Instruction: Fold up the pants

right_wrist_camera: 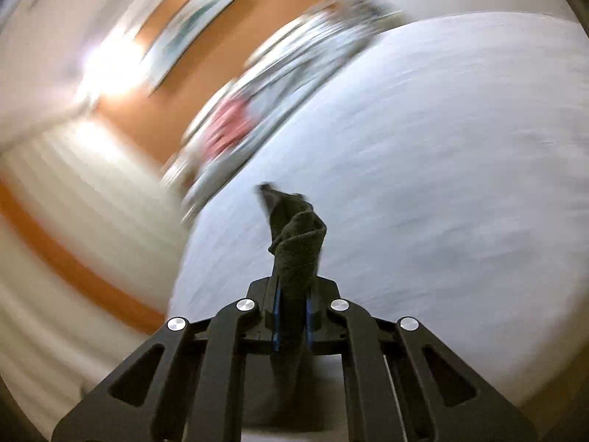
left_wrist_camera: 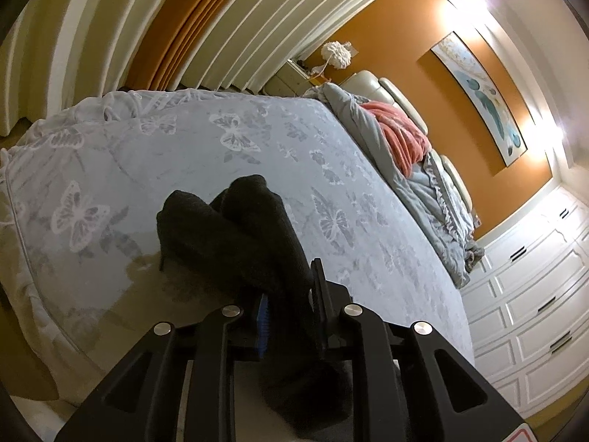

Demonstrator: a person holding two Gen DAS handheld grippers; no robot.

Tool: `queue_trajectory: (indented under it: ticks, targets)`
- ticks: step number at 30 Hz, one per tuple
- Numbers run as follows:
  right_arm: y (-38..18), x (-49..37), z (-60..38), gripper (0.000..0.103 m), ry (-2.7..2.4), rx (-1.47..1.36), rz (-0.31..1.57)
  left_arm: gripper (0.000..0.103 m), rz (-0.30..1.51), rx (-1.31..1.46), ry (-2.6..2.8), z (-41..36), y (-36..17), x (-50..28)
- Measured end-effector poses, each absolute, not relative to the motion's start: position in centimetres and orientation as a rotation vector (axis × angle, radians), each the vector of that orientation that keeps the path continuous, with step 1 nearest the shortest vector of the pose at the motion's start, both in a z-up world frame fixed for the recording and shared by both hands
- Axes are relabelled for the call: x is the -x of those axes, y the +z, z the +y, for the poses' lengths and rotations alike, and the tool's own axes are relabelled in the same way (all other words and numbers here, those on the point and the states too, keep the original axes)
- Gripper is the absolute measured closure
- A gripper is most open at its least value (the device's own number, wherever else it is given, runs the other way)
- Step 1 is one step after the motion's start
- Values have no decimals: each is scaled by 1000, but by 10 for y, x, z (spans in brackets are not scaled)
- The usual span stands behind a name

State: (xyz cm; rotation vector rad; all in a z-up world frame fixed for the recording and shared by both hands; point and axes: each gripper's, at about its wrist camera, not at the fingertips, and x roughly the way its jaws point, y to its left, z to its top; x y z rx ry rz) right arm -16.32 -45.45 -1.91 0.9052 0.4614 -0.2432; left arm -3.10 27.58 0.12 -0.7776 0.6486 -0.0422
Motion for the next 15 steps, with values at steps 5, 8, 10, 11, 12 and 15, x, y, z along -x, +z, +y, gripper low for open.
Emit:
queue_trajectory:
  ticks: [5, 8, 10, 11, 12, 15]
  targets:
    - [-82, 211, -528, 95, -426, -1010, 551, 85, 616, 763, -47, 258, 8, 29]
    - [-94, 204, -531, 95, -453, -990, 582, 85, 597, 735, -47, 246, 13, 28]
    - [-77, 201, -527, 95, -421, -961, 547, 85, 586, 727, -58, 239, 15, 28]
    - [-63, 194, -518, 95, -400, -935, 531, 85, 580, 723, -61, 237, 16, 28]
    - [-46, 186, -505, 95, -360, -903, 512, 85, 576, 719, -64, 236, 16, 28]
    - [26, 149, -428, 95, -128, -701, 465, 84, 572, 726, -85, 237, 17, 28]
